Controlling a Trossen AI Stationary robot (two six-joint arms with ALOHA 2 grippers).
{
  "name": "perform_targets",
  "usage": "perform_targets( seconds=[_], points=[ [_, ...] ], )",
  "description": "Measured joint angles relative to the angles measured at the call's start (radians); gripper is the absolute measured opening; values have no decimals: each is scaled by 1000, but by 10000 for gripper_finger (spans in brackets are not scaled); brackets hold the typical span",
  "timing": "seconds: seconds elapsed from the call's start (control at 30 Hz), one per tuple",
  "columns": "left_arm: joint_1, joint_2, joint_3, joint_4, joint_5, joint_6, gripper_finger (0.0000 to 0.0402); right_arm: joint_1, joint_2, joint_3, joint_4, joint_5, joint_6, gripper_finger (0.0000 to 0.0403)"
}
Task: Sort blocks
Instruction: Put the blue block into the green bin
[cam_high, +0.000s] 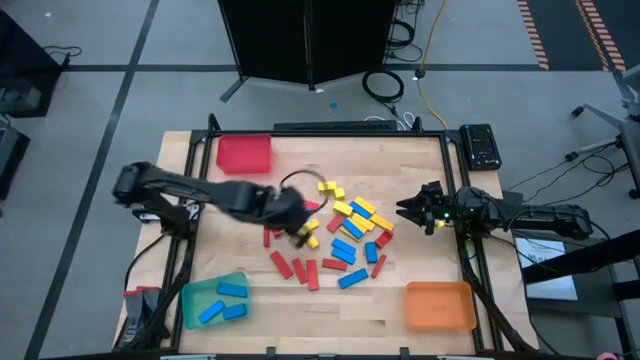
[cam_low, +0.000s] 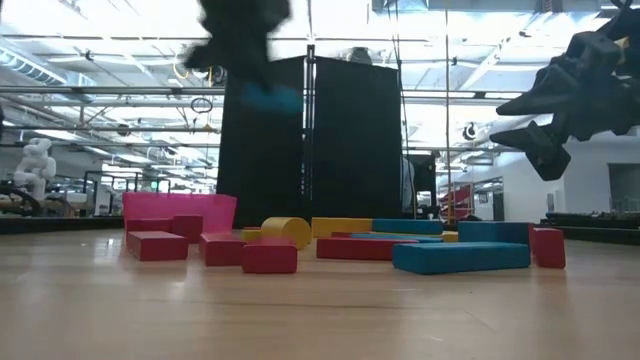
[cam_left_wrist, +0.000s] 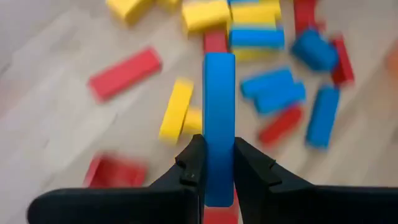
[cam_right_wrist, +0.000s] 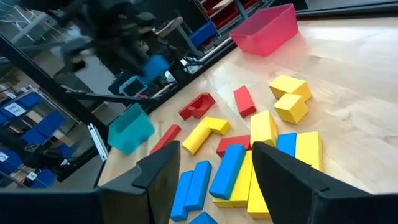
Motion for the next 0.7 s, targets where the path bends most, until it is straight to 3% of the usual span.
perform_targets(
  seconds=[0.17,0.33,0.7],
  points=[
    [-185,-106,0,-202,-18,-215,54,0,9,0,0,0,0,199],
    [-382,-128,0,-336,-20,-372,54,0,12,0,0,0,10,199],
    [-720,-127,-89,-380,7,-664,54,0,24,0,0,0,11,199]
  ],
)
